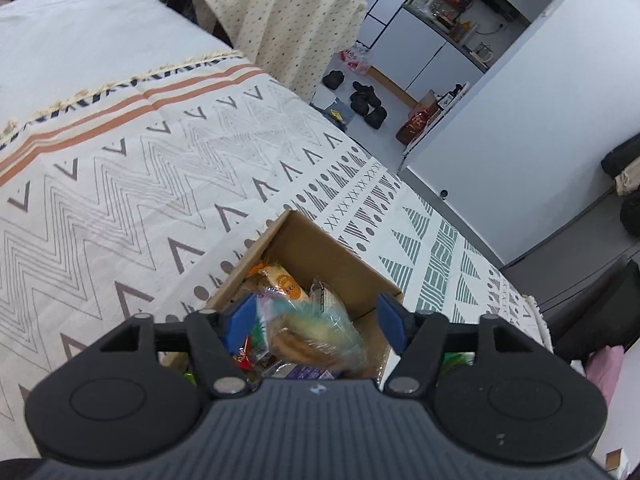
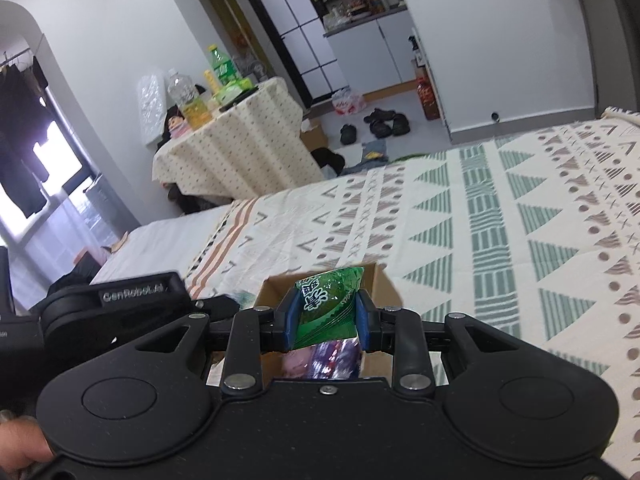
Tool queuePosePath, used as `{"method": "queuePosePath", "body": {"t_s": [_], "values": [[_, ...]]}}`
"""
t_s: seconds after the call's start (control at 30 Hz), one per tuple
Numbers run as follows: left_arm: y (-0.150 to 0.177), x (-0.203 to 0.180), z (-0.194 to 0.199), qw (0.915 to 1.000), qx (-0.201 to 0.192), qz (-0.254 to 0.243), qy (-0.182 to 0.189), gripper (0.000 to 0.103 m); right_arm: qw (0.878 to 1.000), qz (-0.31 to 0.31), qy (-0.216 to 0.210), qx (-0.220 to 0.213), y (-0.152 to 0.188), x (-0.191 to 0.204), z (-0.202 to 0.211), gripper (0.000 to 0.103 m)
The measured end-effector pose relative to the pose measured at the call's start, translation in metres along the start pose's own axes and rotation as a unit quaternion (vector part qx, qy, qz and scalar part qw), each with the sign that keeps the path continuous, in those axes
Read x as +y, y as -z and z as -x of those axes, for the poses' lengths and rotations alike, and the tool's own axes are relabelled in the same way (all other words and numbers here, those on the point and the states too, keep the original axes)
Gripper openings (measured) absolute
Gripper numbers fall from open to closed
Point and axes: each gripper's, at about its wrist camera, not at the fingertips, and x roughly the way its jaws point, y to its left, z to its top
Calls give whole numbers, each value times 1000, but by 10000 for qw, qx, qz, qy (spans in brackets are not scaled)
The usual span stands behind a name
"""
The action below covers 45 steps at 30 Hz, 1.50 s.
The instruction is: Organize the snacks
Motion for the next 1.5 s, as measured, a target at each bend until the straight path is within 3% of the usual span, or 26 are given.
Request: {"method": "queuePosePath", "body": {"t_s": [0.3,0.5,0.77,1.03,1.5], "values": [[-2,13,10,9994,66,307,-115,86,9992,-181,-108,343,14,5,-9,30],[0,15,19,9991,36,359,-228,87,9980,-361,-123,506,16,4,-8,44],[15,6,33,9992,124,149,-362,91,9961,-797,133,357,11,-9,12,52],[30,-6,45,9983,381,-26,-439,94,9948,-966,289,125,7,-18,44,67],[35,-23,103,9975,317,-507,-364,103,9933,-1114,293,-40,11,-31,104,84]]}}
